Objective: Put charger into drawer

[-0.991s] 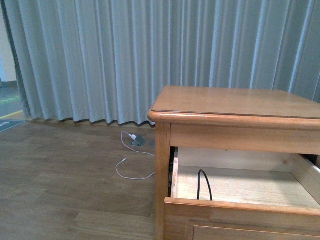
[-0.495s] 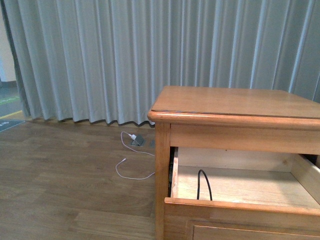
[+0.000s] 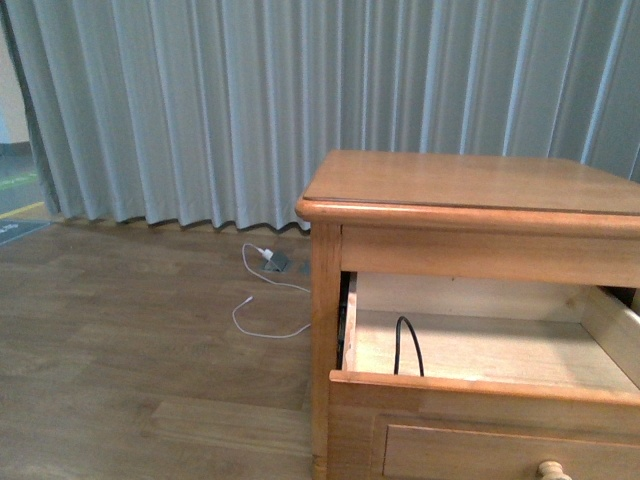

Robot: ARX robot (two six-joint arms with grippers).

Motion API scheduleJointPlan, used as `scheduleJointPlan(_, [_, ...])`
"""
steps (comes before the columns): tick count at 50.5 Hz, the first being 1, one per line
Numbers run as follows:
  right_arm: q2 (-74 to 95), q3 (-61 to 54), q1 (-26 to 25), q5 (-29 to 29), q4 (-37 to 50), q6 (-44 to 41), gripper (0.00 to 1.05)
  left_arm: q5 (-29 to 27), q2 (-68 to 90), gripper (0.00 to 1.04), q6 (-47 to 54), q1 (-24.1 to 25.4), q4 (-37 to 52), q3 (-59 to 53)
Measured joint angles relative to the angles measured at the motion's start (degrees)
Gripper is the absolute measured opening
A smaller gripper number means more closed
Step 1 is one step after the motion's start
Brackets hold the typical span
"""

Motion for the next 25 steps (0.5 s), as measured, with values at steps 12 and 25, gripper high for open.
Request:
scheduleJointPlan(12, [0.0,0.0,0.0,0.0,0.0,0.0,0.97,0.0,-2.3,0.04,0.0,0.0,0.4,-2.0])
scheduleJointPlan(25, [0.5,1.4,1.5,5.1,-5.4,-1.7,0.97,0.0,-2.3,0.13,0.0,0.0,0.4,-2.0])
